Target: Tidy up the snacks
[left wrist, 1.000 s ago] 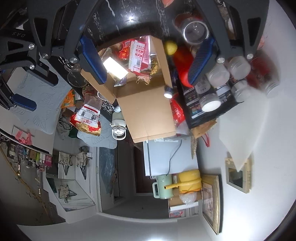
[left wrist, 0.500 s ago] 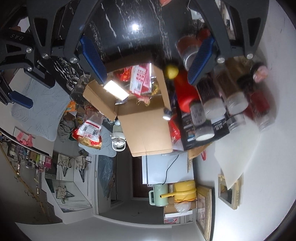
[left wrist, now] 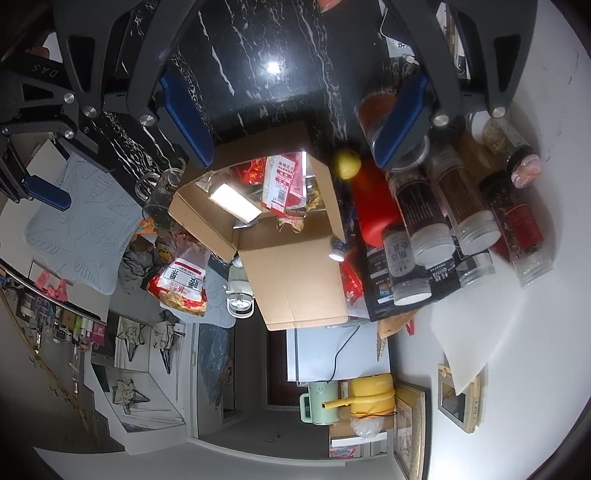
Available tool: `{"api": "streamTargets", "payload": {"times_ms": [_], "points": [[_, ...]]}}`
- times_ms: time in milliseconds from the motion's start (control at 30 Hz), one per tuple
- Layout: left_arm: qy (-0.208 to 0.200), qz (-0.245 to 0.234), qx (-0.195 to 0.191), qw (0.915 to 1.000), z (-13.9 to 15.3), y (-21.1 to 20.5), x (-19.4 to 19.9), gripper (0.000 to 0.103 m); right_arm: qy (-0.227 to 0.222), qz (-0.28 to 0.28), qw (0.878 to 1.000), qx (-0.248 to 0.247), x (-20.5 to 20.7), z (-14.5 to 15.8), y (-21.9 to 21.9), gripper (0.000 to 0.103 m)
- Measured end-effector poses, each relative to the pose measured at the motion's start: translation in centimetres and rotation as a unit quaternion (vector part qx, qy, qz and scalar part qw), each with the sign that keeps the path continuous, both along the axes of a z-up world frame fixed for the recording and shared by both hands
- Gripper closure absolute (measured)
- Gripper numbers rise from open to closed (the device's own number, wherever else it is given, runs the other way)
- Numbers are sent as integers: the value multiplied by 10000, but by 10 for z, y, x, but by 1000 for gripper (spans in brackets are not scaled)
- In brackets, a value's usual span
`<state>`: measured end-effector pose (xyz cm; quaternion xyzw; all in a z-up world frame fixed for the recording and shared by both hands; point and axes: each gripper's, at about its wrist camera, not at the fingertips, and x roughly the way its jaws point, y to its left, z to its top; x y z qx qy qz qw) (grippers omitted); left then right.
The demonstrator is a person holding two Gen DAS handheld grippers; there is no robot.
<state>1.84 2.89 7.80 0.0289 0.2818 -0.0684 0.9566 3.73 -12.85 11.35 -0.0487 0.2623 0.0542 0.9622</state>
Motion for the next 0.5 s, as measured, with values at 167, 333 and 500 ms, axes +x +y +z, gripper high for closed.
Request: {"api": "streamTargets", "payload": {"times_ms": [167, 333, 500], "points": [[91, -43, -5, 9999, -5, -2, 2, 13, 94, -71, 9999, 9, 4, -5, -2, 15], [139, -81, -52, 9999, -9, -2, 4, 13, 175, -63, 9998, 48, 8, -7, -3, 15], [164, -104, -58, 9998, -11, -3, 7, 13, 211, -78, 9997, 31, 10, -9, -3, 15]]}}
